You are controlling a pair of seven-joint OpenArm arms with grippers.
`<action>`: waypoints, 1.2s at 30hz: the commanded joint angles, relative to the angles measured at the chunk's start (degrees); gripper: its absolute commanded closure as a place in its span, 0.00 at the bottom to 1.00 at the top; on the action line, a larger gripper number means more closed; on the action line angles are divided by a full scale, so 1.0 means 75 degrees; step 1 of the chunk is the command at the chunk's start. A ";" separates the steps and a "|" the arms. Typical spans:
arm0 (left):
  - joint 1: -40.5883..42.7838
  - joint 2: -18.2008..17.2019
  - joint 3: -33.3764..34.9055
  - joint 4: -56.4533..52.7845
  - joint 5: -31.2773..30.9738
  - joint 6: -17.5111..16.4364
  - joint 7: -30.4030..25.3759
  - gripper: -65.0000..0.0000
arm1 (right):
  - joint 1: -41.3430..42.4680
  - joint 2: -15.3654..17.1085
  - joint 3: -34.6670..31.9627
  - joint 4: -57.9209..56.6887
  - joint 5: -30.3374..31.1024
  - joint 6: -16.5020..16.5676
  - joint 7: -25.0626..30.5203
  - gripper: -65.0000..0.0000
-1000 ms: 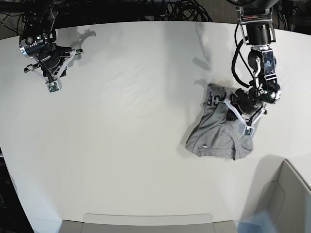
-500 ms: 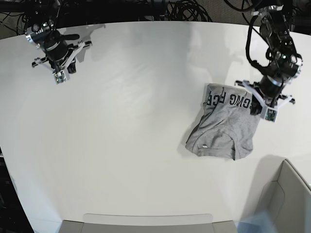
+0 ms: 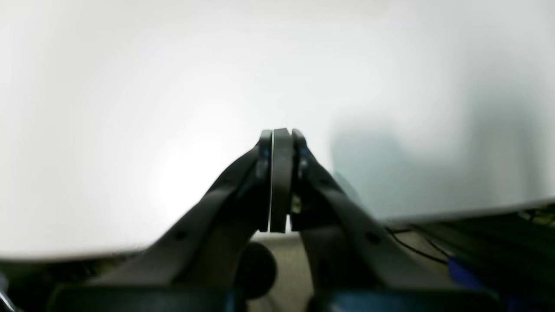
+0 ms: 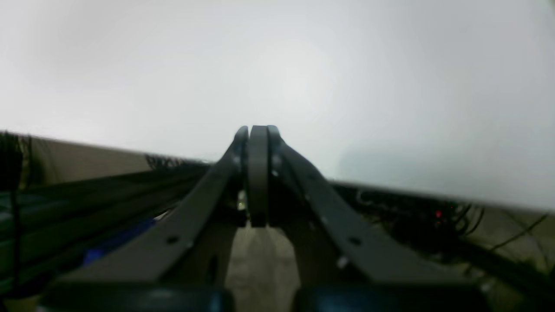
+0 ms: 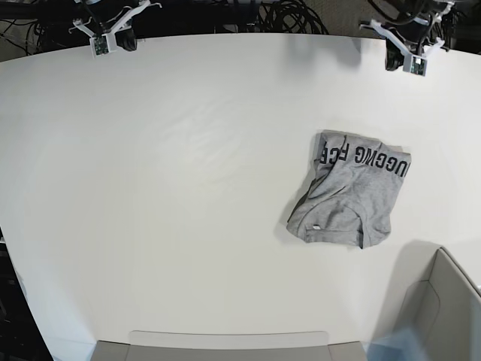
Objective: Fold the T-shirt properly
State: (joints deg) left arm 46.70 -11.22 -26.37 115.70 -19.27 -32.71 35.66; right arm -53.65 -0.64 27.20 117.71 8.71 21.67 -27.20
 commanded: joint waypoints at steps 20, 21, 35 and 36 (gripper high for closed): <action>0.1352 0.0307 0.1025 -0.5340 0.1239 -0.0673 -0.4245 1.00 | -0.1034 -0.0740 -0.0011 -0.3323 0.0064 0.0047 0.2062 1.00; 0.1129 0.0307 0.1037 -0.5657 0.1321 -0.0673 -0.4374 1.00 | -0.0941 -0.0752 -0.0011 -0.3674 0.0064 0.0047 0.2296 1.00; -0.2657 0.0072 0.0990 -1.1869 0.2399 -0.0615 -0.4596 1.00 | 0.1943 -0.0037 0.0282 -0.7988 -0.1964 0.0047 0.2543 1.00; -0.2915 0.0002 0.0990 -1.2326 0.2399 -0.0603 -0.4608 1.00 | 0.2166 0.0080 0.0376 -0.8351 -0.2105 0.0047 0.2543 1.00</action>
State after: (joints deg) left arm 24.12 -10.50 -18.76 22.65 -1.10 -37.19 1.34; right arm -36.36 -0.58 29.65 54.17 -7.55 22.11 -8.80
